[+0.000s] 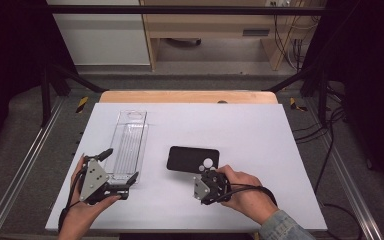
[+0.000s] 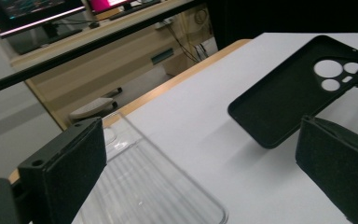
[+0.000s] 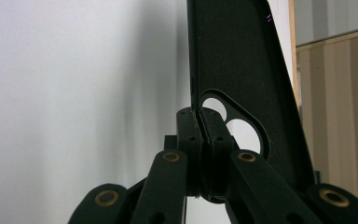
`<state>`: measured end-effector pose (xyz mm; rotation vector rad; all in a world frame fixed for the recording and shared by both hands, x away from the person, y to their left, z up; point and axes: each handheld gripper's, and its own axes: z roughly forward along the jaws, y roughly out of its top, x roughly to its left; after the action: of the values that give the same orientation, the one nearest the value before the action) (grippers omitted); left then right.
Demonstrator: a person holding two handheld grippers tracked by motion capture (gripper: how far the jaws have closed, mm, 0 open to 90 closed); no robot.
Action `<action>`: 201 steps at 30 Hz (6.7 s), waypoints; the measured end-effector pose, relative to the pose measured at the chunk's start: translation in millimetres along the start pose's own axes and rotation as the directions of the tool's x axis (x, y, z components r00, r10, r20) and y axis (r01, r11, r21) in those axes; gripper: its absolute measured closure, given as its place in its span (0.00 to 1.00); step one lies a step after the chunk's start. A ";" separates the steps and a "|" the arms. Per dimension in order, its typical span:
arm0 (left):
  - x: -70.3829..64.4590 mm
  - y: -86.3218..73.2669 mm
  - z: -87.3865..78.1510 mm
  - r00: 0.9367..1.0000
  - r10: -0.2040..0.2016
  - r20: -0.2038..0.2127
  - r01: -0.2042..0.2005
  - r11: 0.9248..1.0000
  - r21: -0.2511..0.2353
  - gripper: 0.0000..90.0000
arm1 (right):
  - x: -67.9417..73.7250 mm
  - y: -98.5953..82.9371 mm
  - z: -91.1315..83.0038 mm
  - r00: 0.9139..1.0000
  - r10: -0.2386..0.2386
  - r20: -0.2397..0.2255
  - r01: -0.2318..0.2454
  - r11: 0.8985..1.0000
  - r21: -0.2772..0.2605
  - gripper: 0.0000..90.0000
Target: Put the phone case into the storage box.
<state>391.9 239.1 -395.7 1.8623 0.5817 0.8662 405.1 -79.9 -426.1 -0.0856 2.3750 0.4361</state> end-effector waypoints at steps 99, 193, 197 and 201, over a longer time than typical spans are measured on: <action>-5.2 94.4 132.0 0.927 0.245 0.284 -0.294 0.944 0.147 0.08 | 17.5 4.0 -18.3 0.980 -0.139 0.141 0.139 0.990 0.011 0.97; -19.6 102.9 138.4 0.753 0.357 0.553 -0.578 0.760 0.296 0.97 | 8.4 36.6 -21.1 0.968 -0.226 0.108 0.229 0.973 -0.011 0.97; -19.6 101.1 136.2 0.756 0.356 0.549 -0.575 0.761 0.299 0.98 | 6.6 37.3 -20.3 0.970 -0.226 0.087 0.228 0.974 -0.014 0.97; -23.5 100.6 133.0 0.760 0.383 0.525 -0.587 0.752 0.301 0.98 | 5.3 37.4 -18.5 0.973 -0.217 0.076 0.219 0.975 -0.023 0.96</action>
<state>482.1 104.6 -349.2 2.6210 -0.0316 0.6305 382.6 -50.6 -406.1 -0.3360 2.2558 0.3641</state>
